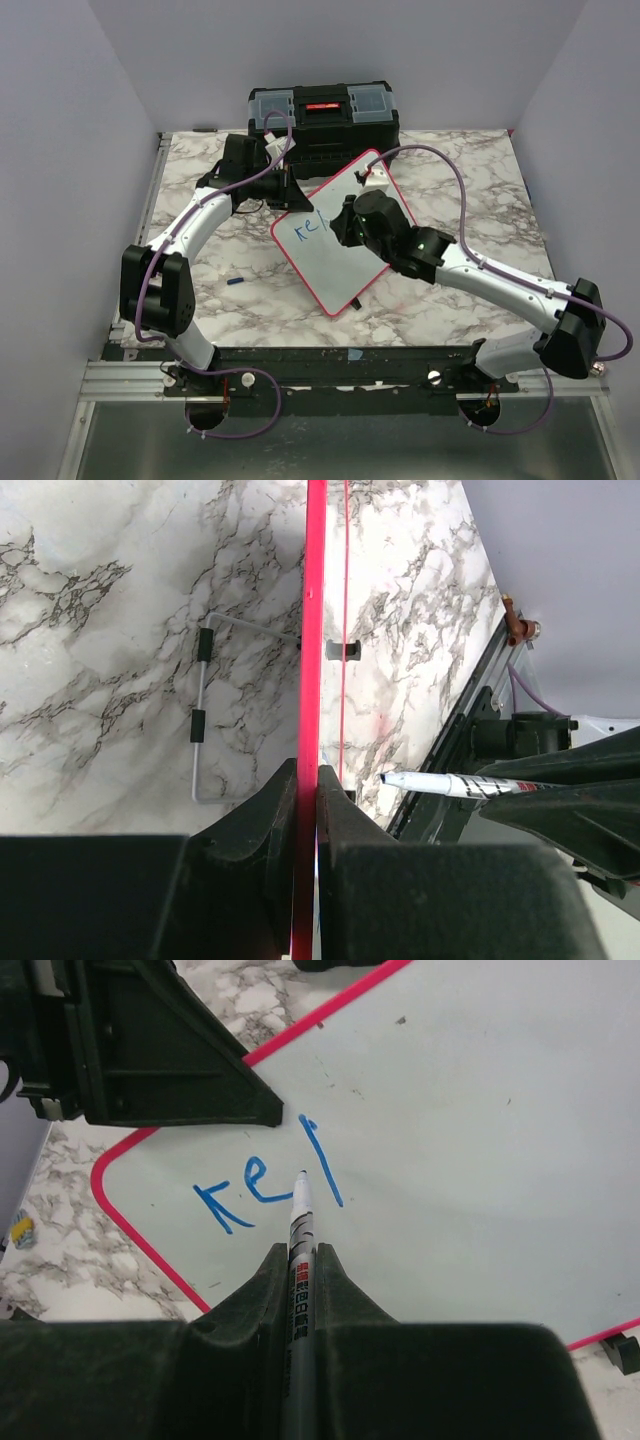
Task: Write a sentence on the whiteboard
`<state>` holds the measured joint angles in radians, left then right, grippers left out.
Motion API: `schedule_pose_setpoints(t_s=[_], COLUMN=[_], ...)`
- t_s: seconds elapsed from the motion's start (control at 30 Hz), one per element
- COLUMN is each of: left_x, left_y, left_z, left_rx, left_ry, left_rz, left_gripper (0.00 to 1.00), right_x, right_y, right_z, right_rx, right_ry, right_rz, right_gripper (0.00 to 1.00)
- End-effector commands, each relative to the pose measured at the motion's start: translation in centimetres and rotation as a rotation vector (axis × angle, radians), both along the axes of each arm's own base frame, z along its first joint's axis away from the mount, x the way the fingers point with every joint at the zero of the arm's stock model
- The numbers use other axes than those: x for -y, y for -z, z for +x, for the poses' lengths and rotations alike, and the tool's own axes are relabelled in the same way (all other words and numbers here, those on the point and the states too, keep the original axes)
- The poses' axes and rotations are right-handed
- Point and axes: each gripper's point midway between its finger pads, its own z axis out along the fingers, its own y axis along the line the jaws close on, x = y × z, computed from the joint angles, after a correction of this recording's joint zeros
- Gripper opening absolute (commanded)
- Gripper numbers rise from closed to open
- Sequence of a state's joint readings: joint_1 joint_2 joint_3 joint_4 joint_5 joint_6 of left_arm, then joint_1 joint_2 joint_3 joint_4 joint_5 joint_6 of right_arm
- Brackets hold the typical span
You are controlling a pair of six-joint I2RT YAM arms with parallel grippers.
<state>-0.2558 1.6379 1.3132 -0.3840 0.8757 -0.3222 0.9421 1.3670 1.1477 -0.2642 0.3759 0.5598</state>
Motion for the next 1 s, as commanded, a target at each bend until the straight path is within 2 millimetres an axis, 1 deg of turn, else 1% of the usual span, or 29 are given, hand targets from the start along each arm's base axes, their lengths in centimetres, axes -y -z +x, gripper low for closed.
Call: schedule_pose_setpoints(t_s=[0.0,0.2,0.43,0.7,0.97], left_x=[0.3,0.3,0.3,0.3,0.3], left_y=[-3.4,-3.4,-3.5,-3.6,-3.6], left_z=[0.0,-0.1,-0.1,-0.1,-0.1], left_rx=[0.128,0.13,0.136,0.138,0.139], left_ry=[0.022,0.023,0.024,0.028,0.028], left_rz=[-0.032,-0.032,-0.032,-0.034,-0.035], left_gripper=[0.0,0.0,0.0,0.0,0.0], right_x=[-0.5,-1.4,-1.7,-0.8,-0.4], right_y=[-1.2,-1.4,-0.5,-0.2,0.6], right_z=[1.4,2.5,3.4,4.0,4.3], right_rx=[0.039,0.054,0.056,0.066,0.052], right_ry=[0.032,0.045,0.074,0.126,0.142], right_rz=[0.0,-0.002,-0.031,-0.061,-0.08], right_gripper=[0.01,0.01,0.01,0.01,0.01])
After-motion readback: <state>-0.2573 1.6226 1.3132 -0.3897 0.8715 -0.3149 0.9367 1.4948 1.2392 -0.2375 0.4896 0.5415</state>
